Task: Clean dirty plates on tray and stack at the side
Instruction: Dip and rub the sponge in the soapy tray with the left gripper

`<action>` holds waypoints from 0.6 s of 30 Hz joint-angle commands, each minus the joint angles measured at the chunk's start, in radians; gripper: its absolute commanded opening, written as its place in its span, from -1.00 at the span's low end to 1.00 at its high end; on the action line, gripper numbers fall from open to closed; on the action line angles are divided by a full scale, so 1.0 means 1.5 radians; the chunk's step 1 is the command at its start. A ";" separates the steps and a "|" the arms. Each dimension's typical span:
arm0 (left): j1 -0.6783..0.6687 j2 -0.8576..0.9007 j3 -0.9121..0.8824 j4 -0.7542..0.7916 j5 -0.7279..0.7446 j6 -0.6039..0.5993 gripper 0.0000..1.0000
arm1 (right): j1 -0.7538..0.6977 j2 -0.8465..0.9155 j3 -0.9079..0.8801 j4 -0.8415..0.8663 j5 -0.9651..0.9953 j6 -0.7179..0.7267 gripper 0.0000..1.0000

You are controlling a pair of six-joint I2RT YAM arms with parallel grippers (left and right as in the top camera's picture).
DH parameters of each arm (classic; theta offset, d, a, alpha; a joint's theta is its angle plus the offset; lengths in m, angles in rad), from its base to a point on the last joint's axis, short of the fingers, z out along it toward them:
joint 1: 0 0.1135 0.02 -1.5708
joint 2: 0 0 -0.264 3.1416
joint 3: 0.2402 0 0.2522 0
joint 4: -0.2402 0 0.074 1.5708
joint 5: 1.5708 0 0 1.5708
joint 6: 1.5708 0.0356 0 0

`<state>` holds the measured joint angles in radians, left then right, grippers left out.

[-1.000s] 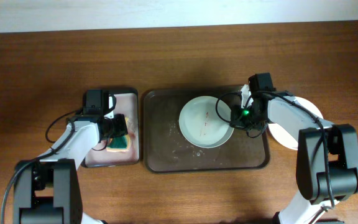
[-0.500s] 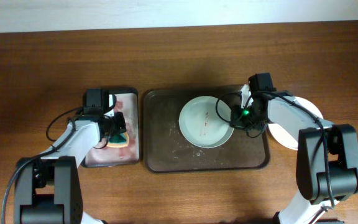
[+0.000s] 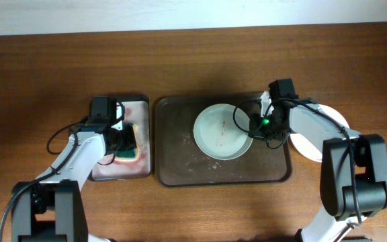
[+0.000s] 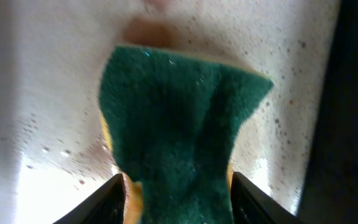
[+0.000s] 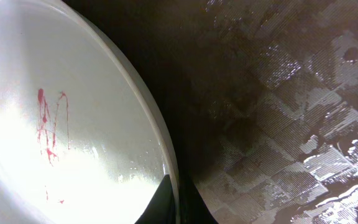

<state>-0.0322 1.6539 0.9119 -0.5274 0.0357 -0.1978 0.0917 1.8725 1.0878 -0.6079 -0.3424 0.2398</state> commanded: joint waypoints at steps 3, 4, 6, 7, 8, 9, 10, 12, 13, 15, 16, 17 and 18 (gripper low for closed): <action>0.000 -0.010 -0.008 -0.002 0.034 0.003 -0.03 | 0.010 0.010 -0.024 -0.013 0.019 0.001 -0.92; 0.000 -0.010 -0.011 -0.002 0.034 0.003 -0.05 | 0.010 0.010 -0.024 -0.013 0.019 0.001 -0.92; 0.000 -0.009 -0.022 0.001 0.035 0.003 -0.12 | 0.010 0.010 -0.024 -0.013 0.019 0.001 -0.92; 0.000 -0.009 -0.026 0.003 0.034 0.003 -0.16 | 0.010 0.010 -0.024 -0.014 0.019 0.001 -0.92; 0.000 -0.009 -0.031 0.009 0.034 0.003 -0.25 | 0.010 0.010 -0.024 -0.013 0.019 0.001 -0.92; 0.000 -0.008 -0.033 0.012 0.035 0.003 -0.34 | 0.010 0.010 -0.024 -0.013 0.019 0.001 -0.92; 0.000 -0.007 -0.033 0.015 0.034 0.003 -0.37 | 0.010 0.010 -0.024 -0.014 0.019 0.001 -0.92; 0.000 -0.006 -0.034 0.024 0.034 0.003 -0.50 | 0.010 0.010 -0.024 -0.014 0.019 0.001 -0.92; 0.000 -0.003 -0.034 0.031 0.034 0.003 -0.69 | 0.010 0.010 -0.024 -0.014 0.019 0.001 -0.92; 0.000 0.002 -0.034 0.039 0.034 0.003 -0.91 | 0.010 0.010 -0.024 -0.014 0.019 0.001 -0.92; 0.000 0.006 -0.034 0.042 0.034 0.003 -0.98 | 0.010 0.010 -0.024 -0.014 0.019 0.001 -0.92; 0.000 0.009 -0.034 0.046 0.034 0.003 -1.00 | 0.010 0.010 -0.024 -0.014 0.018 0.001 -0.92; 0.000 0.009 -0.034 0.047 0.034 0.003 -1.00 | 0.010 0.010 -0.024 -0.014 0.019 0.001 -0.92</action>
<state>-0.0322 1.6531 0.8753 -0.4732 0.0719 -0.1982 0.0917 1.8725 1.0878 -0.6079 -0.3428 0.2401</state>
